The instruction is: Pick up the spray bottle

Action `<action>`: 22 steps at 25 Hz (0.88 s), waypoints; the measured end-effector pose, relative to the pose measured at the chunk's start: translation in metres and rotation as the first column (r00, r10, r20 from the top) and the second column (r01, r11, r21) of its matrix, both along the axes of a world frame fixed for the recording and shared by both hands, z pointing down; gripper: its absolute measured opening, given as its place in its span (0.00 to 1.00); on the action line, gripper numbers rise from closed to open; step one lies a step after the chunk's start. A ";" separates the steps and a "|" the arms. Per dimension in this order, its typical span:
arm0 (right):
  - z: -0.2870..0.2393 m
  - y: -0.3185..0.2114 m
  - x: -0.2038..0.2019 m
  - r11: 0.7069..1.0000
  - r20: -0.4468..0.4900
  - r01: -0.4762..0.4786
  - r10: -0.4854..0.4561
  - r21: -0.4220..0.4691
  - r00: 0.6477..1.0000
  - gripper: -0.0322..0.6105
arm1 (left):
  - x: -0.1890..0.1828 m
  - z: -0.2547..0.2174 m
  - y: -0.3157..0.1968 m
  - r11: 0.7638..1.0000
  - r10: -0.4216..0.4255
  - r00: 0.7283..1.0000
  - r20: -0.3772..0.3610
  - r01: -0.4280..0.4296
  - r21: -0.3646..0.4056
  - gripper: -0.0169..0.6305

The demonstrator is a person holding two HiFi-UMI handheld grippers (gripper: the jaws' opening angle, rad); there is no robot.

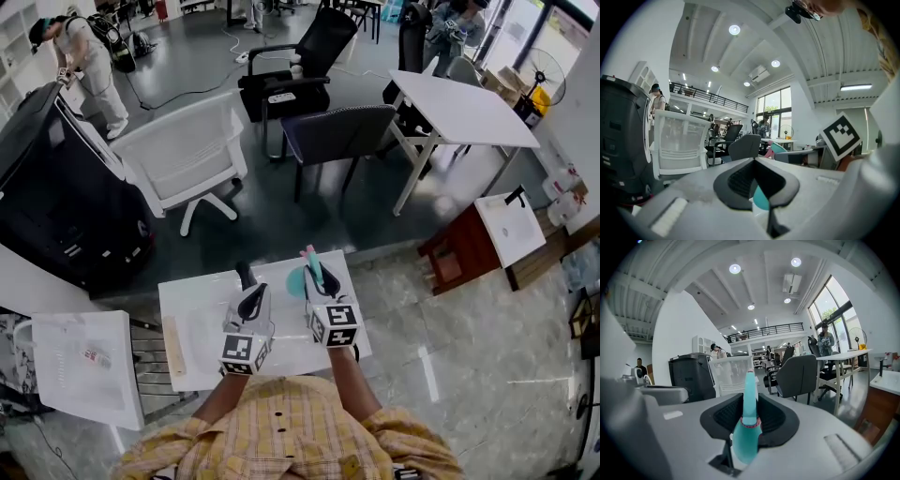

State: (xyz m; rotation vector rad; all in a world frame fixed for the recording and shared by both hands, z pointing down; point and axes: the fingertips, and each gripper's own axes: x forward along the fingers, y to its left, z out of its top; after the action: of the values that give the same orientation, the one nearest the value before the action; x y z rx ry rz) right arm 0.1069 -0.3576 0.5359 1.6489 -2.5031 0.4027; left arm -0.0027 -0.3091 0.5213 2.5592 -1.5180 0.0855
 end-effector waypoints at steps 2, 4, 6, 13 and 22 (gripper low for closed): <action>-0.006 0.003 0.000 1.000 0.004 0.002 -0.002 0.007 1.000 0.21 | -0.001 -0.004 0.000 1.000 -0.002 1.000 0.000 0.002 0.006 0.03; -0.011 0.005 0.001 1.000 0.008 0.002 -0.002 0.017 1.000 0.21 | -0.002 -0.006 -0.002 1.000 -0.006 1.000 -0.001 0.006 0.014 0.03; -0.017 0.007 0.002 1.000 0.009 0.002 -0.003 0.024 1.000 0.21 | -0.005 -0.008 -0.002 1.000 -0.013 1.000 -0.002 0.013 0.018 0.03; -0.035 0.015 0.014 0.999 0.020 -0.007 0.006 0.053 1.000 0.21 | -0.008 -0.016 -0.006 0.999 -0.035 0.999 -0.004 0.035 0.035 0.03; -0.046 0.020 0.028 0.998 0.032 -0.023 0.021 0.056 0.999 0.21 | -0.007 -0.027 -0.006 0.998 -0.044 0.999 -0.003 0.044 0.045 0.02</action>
State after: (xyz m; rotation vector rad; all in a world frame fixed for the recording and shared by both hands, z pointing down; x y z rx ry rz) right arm 0.1351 -0.3377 0.4902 1.7050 -2.5438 0.3656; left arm -0.0102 -0.3153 0.4942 2.5575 -1.5923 0.0434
